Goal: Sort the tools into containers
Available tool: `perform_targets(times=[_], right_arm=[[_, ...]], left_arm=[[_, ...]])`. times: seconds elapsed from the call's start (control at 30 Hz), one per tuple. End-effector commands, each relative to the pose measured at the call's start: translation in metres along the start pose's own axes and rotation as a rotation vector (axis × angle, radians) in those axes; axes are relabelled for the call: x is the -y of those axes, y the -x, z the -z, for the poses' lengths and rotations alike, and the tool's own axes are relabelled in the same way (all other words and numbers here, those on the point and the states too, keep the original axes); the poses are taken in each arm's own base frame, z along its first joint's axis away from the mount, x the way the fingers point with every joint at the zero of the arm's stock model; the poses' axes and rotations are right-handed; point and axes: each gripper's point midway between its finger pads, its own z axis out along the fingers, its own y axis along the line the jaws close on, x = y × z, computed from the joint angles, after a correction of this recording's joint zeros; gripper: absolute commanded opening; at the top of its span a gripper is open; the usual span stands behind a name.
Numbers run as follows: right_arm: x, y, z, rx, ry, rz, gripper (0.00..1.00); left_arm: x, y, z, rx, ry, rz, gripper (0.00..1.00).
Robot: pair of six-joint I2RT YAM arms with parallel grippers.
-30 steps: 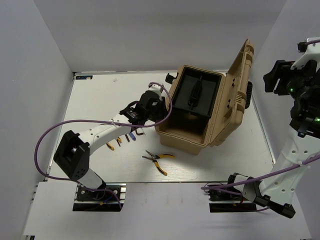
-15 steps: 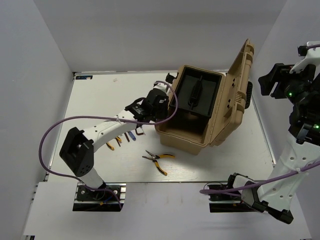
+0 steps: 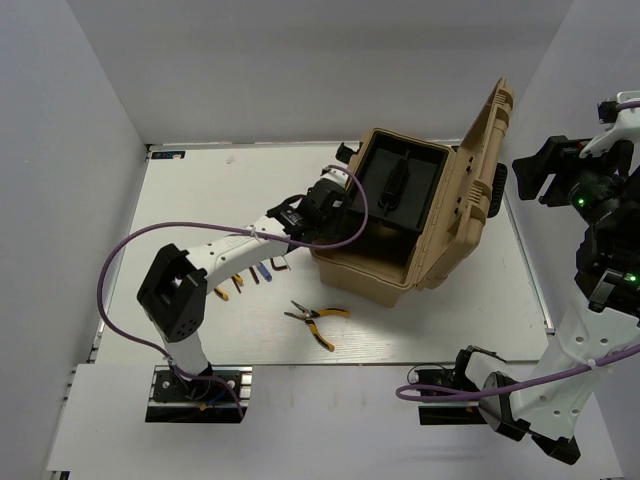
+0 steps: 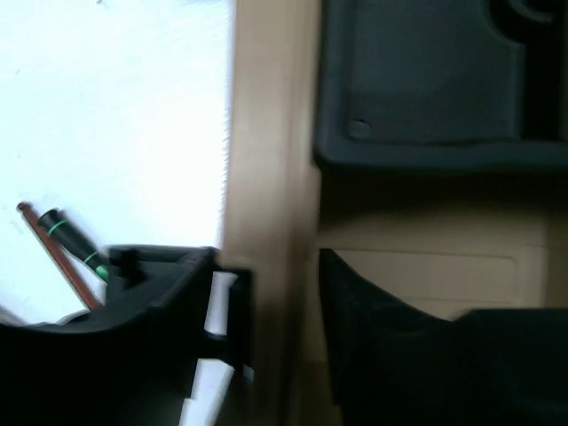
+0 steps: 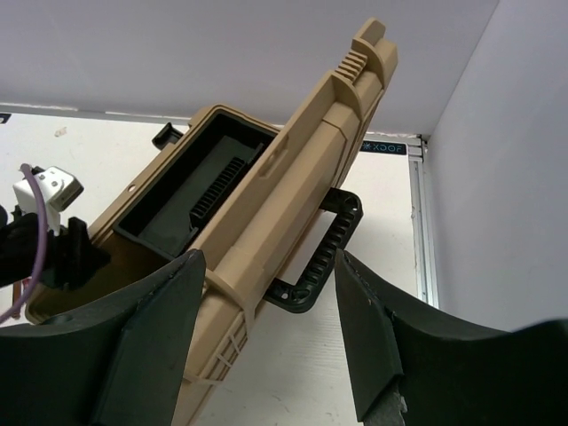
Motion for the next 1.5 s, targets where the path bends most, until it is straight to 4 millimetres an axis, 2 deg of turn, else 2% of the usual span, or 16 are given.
perform_targets(times=[0.0, 0.13, 0.17, 0.27, 0.4, 0.43, 0.47, 0.5, 0.67, 0.87, 0.97, 1.1, 1.17, 1.2, 1.3, 1.47], right_arm=[[-0.004, 0.009, 0.002, 0.034, 0.013, 0.003, 0.66], [-0.006, 0.004, 0.002, 0.021, 0.023, -0.01, 0.66], [-0.006, 0.008, 0.002, 0.037, 0.021, -0.002, 0.66], [-0.006, 0.008, 0.002, 0.038, 0.024, -0.005, 0.66], [-0.007, 0.008, 0.003, 0.039, 0.024, 0.001, 0.66], [-0.007, 0.008, 0.004, 0.041, 0.022, 0.002, 0.66], [-0.008, 0.008, 0.005, 0.041, 0.022, 0.002, 0.66], [-0.008, 0.009, 0.005, 0.045, 0.023, 0.006, 0.66], [-0.011, 0.009, 0.008, 0.052, 0.029, 0.0, 0.66], [-0.01, 0.005, 0.01, 0.044, 0.02, 0.01, 0.66], [-0.011, 0.002, 0.011, 0.04, 0.02, 0.008, 0.66], [-0.011, 0.0, 0.01, 0.038, 0.022, 0.003, 0.66], [-0.011, -0.003, 0.009, 0.031, 0.023, -0.003, 0.66], [-0.011, -0.003, 0.01, 0.034, 0.022, -0.001, 0.66], [-0.01, -0.005, 0.009, 0.027, 0.02, 0.001, 0.66], [-0.008, -0.007, 0.009, 0.025, 0.011, 0.011, 0.66]], left_arm=[[-0.015, -0.039, -0.005, -0.118, 0.061, -0.091, 0.63], [-0.019, -0.036, -0.003, -0.103, 0.076, -0.106, 0.64], [-0.018, -0.031, -0.001, -0.087, 0.072, -0.1, 0.64], [-0.018, -0.03, -0.003, -0.086, 0.071, -0.112, 0.55], [-0.016, -0.024, -0.004, -0.077, 0.068, -0.119, 0.22], [-0.014, -0.027, -0.006, -0.087, 0.061, -0.112, 0.07], [-0.014, -0.029, -0.006, -0.095, 0.064, -0.097, 0.02], [-0.011, -0.028, -0.004, -0.098, 0.052, -0.08, 0.0], [-0.009, -0.033, -0.005, -0.122, 0.061, 0.112, 0.0], [-0.03, -0.037, 0.0, -0.132, 0.248, 0.316, 0.0], [-0.036, -0.037, 0.002, -0.123, 0.276, 0.389, 0.0], [-0.03, -0.023, 0.0, -0.08, 0.254, 0.433, 0.0], [-0.026, -0.027, -0.009, -0.103, 0.256, 0.437, 0.0], [-0.027, -0.017, -0.012, -0.088, 0.255, 0.459, 0.0], [-0.023, -0.022, -0.021, -0.12, 0.268, 0.466, 0.0], [-0.019, -0.021, -0.022, -0.125, 0.267, 0.511, 0.0]])
